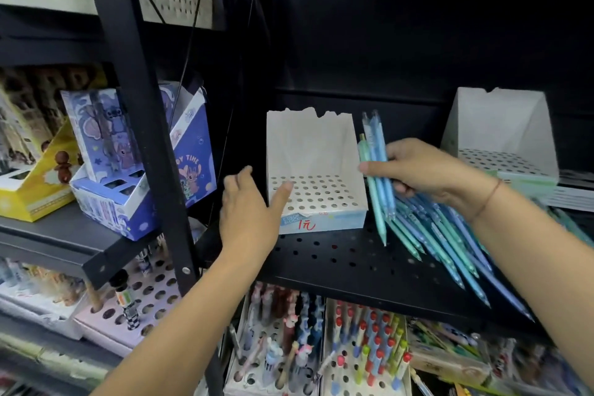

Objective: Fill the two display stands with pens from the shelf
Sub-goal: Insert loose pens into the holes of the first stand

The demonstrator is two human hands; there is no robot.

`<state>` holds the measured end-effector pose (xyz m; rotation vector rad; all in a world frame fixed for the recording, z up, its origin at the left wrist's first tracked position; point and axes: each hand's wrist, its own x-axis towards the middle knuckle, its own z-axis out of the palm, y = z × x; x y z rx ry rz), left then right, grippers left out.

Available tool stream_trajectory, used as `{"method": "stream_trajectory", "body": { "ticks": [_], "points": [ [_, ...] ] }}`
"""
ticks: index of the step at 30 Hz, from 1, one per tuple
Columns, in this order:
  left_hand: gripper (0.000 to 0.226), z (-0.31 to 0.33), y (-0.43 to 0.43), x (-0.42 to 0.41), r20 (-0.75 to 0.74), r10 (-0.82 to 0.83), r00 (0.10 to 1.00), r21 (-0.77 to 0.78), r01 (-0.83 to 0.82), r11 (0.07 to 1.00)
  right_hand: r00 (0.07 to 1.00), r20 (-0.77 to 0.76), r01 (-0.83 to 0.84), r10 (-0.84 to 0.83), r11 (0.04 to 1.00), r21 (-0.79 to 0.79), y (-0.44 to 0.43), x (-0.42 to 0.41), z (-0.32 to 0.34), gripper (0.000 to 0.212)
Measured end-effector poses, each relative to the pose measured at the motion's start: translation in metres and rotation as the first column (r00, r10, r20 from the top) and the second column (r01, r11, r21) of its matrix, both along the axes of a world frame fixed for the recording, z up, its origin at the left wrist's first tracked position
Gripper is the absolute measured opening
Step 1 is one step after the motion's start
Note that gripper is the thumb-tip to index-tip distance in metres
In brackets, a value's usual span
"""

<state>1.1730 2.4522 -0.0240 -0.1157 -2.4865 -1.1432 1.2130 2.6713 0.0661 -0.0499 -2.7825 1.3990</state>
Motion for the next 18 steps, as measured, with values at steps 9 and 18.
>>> {"method": "stream_trajectory", "body": {
  "ticks": [9, 18],
  "points": [
    [0.037, 0.038, 0.034, 0.046, 0.038, -0.708, 0.705, 0.642, 0.526, 0.558, 0.954, -0.246, -0.212, 0.172, 0.966, -0.145, -0.052, -0.002, -0.005, 0.023],
    [0.027, 0.031, 0.014, 0.035, 0.023, -0.554, 0.832, 0.569, 0.445, 0.692, 0.94, -0.156, -0.32, 0.304, 0.942, -0.096, -0.066, -0.021, -0.007, 0.028]
  ]
}}
